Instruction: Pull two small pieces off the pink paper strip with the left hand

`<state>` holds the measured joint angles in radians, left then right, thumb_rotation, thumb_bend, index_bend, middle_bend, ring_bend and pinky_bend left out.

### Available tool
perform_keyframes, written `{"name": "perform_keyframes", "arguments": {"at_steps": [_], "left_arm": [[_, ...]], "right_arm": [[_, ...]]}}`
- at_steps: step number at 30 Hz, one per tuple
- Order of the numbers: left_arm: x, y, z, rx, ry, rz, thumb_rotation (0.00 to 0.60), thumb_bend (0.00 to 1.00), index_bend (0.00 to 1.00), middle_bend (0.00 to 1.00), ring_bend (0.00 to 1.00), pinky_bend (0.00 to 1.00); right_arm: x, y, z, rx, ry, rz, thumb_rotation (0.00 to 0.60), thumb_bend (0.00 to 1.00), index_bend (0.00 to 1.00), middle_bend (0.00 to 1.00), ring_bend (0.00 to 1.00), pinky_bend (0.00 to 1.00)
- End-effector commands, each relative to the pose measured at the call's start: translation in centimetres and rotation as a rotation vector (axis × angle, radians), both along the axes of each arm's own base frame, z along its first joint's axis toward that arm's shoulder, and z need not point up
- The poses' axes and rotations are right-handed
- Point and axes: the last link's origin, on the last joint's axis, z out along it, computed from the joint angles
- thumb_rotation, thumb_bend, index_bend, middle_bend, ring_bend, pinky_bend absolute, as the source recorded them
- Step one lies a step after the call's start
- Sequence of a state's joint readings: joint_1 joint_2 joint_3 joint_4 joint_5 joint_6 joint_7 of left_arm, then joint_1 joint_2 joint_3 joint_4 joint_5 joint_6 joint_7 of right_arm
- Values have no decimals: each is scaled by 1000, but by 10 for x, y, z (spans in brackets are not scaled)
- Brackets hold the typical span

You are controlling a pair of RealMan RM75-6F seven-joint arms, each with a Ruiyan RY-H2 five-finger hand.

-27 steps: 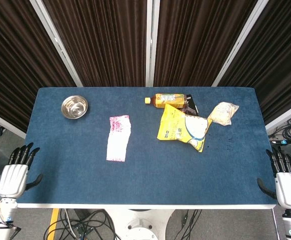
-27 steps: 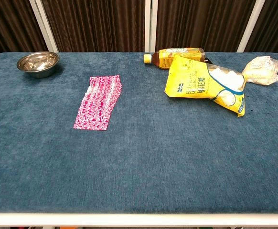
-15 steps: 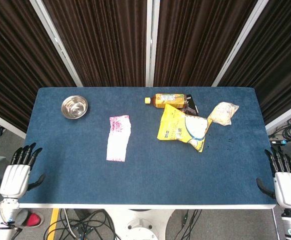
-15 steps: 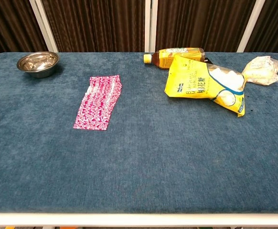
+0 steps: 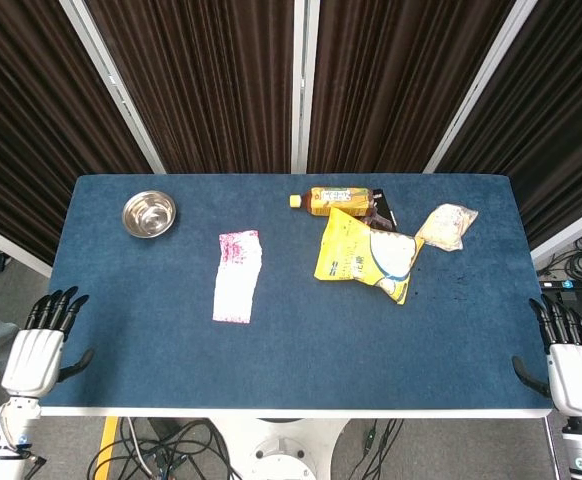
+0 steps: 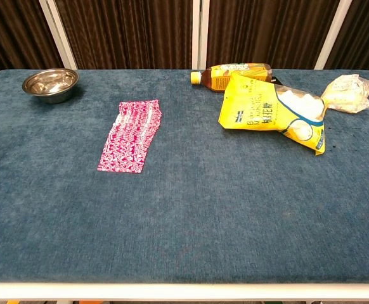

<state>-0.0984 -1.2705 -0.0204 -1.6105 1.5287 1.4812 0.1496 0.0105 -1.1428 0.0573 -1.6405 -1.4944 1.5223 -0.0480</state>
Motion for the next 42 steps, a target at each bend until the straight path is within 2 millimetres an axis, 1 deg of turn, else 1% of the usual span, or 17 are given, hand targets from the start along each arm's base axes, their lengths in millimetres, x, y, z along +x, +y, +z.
{"name": "perform_keyframes", "arguments": {"at_steps": [1, 2, 3, 4, 5, 6, 7, 9, 11, 14, 18, 21, 23, 27, 31, 37, 42], "left_arm": [[2, 1, 0, 13, 2, -2, 600, 260, 105, 169, 27, 188], [3, 1, 0, 18, 7, -7, 600, 268, 105, 220, 67, 223], [3, 1, 0, 23, 14, -12, 600, 287, 105, 330, 179, 318], [4, 1, 0, 27, 19, -16, 600, 303, 106, 412, 279, 403], [6, 1, -2, 20, 13, -13, 600, 335, 105, 548, 459, 548], [7, 0, -4, 6, 1, -9, 600, 367, 105, 650, 602, 662], [8, -1, -6, -7, -3, -10, 600, 405, 106, 730, 715, 749], [10, -1, -8, -19, 19, -21, 600, 494, 107, 828, 834, 842], [12, 0, -10, -27, 35, -33, 600, 537, 108, 853, 859, 864], [17, 5, -17, -58, 39, -43, 600, 578, 112, 854, 860, 864], [26, 12, -30, -157, 70, -59, 600, 612, 114, 854, 860, 860], [32, 19, -44, -256, 119, -54, 600, 622, 114, 854, 860, 856], [40, 25, -52, -304, 152, -70, 600, 626, 113, 854, 860, 854], [58, 39, -67, -329, 176, -117, 600, 637, 115, 854, 860, 853], [73, 48, -88, -380, 199, -154, 600, 640, 116, 854, 860, 853], [88, 62, -120, -448, 229, -177, 600, 641, 116, 855, 860, 850], [96, 75, -137, -462, 233, -160, 600, 642, 116, 855, 860, 839]], "right_arm": [[0, 1, -1, 3, 0, 3, 600, 211, 0, 0, 0, 0], [0, 1, -1, 3, 0, 7, 600, 211, 0, 0, 0, 0], [-1, 2, -1, 1, -1, 10, 600, 210, 0, 0, 0, 0], [-1, 2, -1, 1, -5, 11, 600, 211, 0, 0, 0, 0], [-1, 2, -1, 2, -6, 11, 600, 211, 0, 0, 0, 0], [-2, 2, -1, 4, -5, 11, 600, 211, 0, 0, 0, 0], [-2, 2, -1, 5, -4, 11, 600, 210, 0, 0, 0, 0], [-1, 2, 0, 2, -5, 14, 600, 210, 0, 0, 0, 0], [0, 1, 1, -1, -7, 18, 600, 211, 0, 0, 0, 0], [3, 0, 0, -1, -17, 25, 600, 211, 0, 0, 0, 0], [9, -1, 1, -6, -20, 43, 600, 211, 0, 0, 0, 0], [11, -2, 1, -6, -18, 45, 600, 210, 0, 0, 0, 0], [11, -1, 1, -3, -16, 40, 600, 210, 0, 0, 0, 0], [10, -1, 1, -1, -14, 24, 600, 210, 0, 0, 0, 0], [10, -2, 4, -9, -12, 20, 600, 210, 0, 0, 0, 0], [9, -2, 4, -7, -12, 14, 600, 210, 0, 0, 0, 0], [8, -2, 3, 1, -10, 7, 600, 210, 0, 0, 0, 0]]}}
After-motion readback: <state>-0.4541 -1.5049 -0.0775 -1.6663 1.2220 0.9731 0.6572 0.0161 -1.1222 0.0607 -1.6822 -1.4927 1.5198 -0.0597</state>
